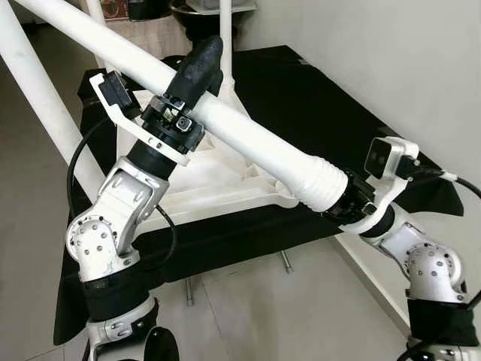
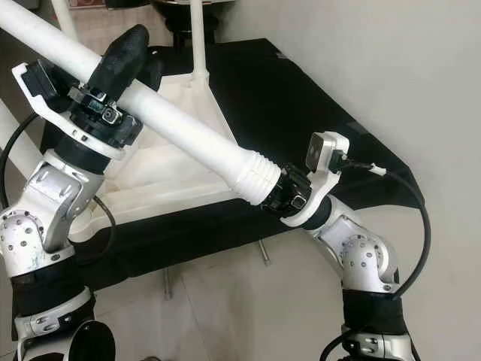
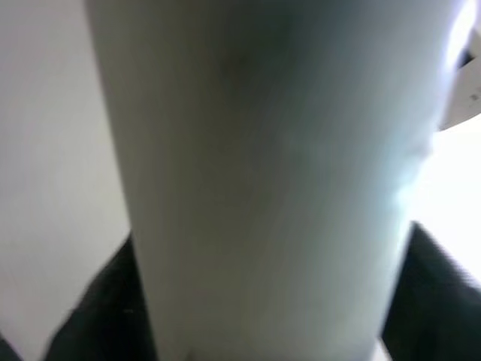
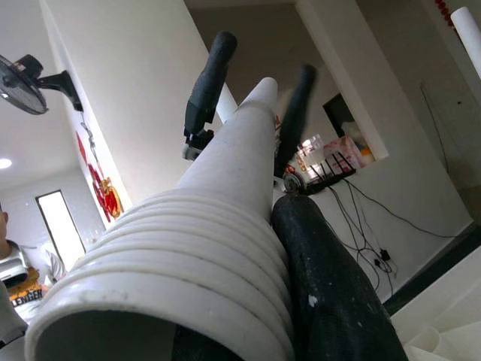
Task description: Building children table
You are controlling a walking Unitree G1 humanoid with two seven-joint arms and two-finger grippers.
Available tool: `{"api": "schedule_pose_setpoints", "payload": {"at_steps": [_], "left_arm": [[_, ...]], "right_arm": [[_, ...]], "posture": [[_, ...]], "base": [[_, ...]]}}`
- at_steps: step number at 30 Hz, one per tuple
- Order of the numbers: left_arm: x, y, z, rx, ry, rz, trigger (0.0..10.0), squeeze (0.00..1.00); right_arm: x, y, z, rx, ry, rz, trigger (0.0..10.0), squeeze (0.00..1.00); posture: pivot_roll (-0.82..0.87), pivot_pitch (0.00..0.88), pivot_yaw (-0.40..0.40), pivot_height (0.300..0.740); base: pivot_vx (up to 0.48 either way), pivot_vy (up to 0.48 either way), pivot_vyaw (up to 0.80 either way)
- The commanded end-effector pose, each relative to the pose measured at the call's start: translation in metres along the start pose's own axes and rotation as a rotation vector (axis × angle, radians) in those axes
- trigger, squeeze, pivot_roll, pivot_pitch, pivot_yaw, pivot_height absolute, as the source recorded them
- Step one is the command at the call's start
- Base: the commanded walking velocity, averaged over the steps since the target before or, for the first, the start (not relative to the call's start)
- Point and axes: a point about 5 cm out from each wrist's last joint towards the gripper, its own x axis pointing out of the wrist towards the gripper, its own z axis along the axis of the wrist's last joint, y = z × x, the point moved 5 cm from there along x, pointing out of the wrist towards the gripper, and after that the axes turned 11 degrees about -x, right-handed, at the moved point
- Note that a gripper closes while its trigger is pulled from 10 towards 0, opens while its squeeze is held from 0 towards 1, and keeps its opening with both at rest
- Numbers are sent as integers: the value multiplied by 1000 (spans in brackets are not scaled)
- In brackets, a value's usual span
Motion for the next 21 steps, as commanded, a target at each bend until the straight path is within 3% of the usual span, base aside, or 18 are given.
{"api": "schedule_pose_setpoints", "payload": {"at_steps": [1, 8, 18, 19, 21], "left_arm": [[0, -4, -1, -11, 9, -24, 0, 0], [1, -7, -2, -19, 18, -29, 0, 0], [-1, 2, 8, -39, -27, 18, 0, 0], [0, 2, 9, -39, -30, 19, 0, 0], [2, 2, 14, -28, -45, 22, 0, 0]], "right_arm": [[0, 5, -6, -5, 39, 20, 10000, 0], [0, 5, -10, -4, 49, 12, 10000, 0], [-5, -7, -20, 24, 52, -88, 10000, 0], [-7, -11, -21, 36, 45, -120, 10000, 1000], [-12, -17, -23, 60, 31, -175, 10000, 1000]], "posture": [[-89, 67, -19, 740], [-88, 66, -22, 740], [-90, 58, -21, 740], [-91, 56, -22, 740], [-91, 55, -25, 740]], "base": [[0, 0, 0], [0, 0, 0], [0, 0, 0], [0, 0, 0], [0, 0, 0]]}}
